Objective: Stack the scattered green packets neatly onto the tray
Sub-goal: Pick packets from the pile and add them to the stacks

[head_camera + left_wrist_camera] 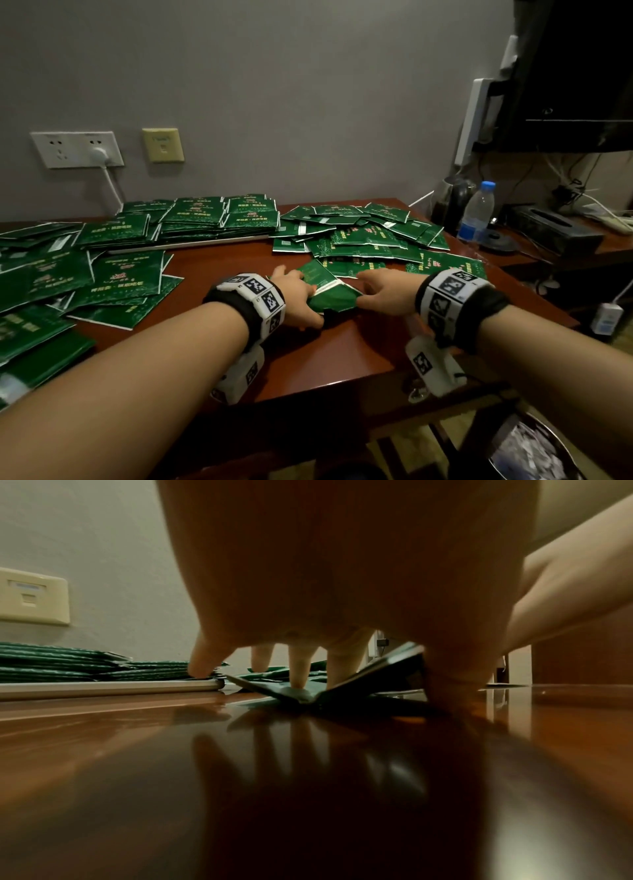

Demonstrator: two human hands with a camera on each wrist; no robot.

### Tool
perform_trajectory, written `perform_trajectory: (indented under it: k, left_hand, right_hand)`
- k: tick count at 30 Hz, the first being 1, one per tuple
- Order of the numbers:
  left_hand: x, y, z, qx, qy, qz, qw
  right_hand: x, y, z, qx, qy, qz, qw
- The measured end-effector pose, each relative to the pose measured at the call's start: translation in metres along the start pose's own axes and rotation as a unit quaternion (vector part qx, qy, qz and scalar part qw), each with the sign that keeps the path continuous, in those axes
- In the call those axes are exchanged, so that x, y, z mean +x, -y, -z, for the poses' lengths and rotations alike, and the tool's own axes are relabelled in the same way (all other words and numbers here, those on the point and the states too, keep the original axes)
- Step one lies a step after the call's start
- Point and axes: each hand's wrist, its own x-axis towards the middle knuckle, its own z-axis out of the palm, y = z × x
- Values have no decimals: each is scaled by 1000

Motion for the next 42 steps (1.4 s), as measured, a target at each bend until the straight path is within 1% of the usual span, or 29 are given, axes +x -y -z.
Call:
perform_trajectory:
  k: [3, 5, 9, 12, 16, 18, 20, 23, 26, 28, 31, 37, 42]
  left_hand:
    - [1, 2, -1, 13, -21, -16, 1000]
    - [4, 5, -1, 16, -27, -22, 999]
    - [4, 6, 1, 21, -35, -33, 999]
    - [5, 4, 1, 54, -36, -35, 997]
    - [6, 0, 4, 66, -40, -25, 997]
    - [2, 1, 8, 76, -30, -23, 996]
    - [-4, 9, 11, 72, -21, -18, 997]
    - [-14, 28, 8, 39, 0, -6, 999]
    - [-23, 46, 5, -15, 10, -6, 1000]
    - [-27, 52, 7, -44, 14, 16, 999]
    - [-33, 57, 10, -77, 10, 43, 996]
    - [-37, 67, 10, -99, 17, 69, 993]
    - [-43, 83, 9, -90, 22, 93, 991]
  right_hand:
    - [16, -9, 0, -63, 27, -41, 997]
    - [24, -9, 1, -96, 41, -40, 994]
    - [37, -4, -2, -173, 23, -50, 983]
    - [45, -2, -1, -196, 12, -45, 979]
    - [51, 2, 0, -217, 23, -36, 975]
    - [54, 6, -1, -222, 19, -22, 975]
    - [55, 9, -1, -239, 20, -28, 970]
    - [54, 12, -3, -232, 13, -56, 971]
    - [53, 13, -2, -185, 1, -53, 981]
    - [52, 13, -1, -150, -2, -57, 987]
    - [51, 13, 1, -142, 12, -60, 988]
    - [45, 20, -1, -149, 39, 3, 988]
    - [37, 38, 4, -138, 35, 88, 986]
